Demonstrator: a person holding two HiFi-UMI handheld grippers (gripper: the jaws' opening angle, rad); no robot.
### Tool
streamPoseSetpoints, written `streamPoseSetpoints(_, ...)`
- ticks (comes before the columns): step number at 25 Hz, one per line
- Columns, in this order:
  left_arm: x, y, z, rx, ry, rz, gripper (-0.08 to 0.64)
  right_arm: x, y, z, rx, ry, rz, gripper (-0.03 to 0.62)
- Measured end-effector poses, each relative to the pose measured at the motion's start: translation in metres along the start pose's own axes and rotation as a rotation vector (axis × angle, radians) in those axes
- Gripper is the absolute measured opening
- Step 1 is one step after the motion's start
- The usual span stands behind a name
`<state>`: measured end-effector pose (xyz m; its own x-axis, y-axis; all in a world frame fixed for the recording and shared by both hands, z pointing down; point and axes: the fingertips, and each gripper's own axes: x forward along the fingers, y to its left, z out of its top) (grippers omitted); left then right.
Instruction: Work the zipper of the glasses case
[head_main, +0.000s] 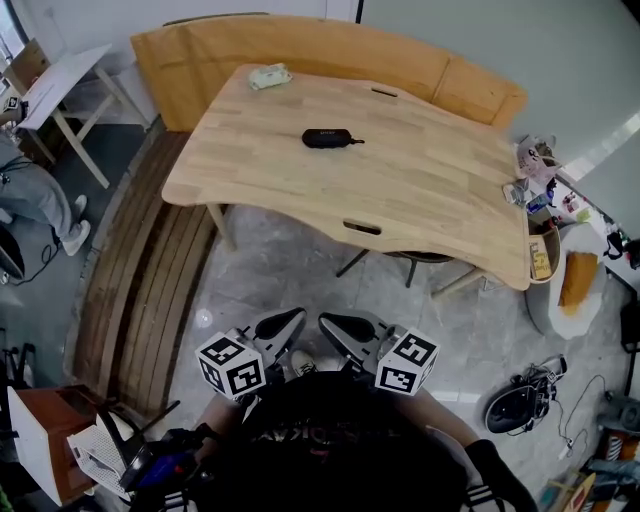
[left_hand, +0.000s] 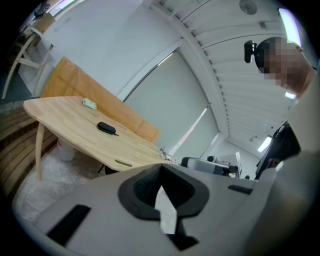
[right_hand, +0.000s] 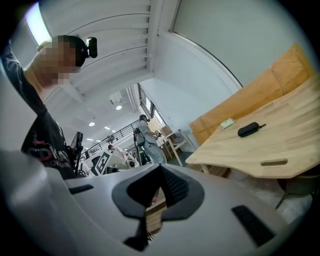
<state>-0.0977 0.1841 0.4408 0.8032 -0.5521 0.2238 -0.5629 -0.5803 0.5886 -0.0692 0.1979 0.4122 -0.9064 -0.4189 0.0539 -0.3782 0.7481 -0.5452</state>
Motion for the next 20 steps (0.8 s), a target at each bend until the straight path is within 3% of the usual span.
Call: streamPoseSetpoints(20, -0.013, 0.01, 0.01, -0.011, -0.039, 0.0, 0.011, 0.015, -0.004, 0.005, -0.013, 0.012, -0.025, 0.015)
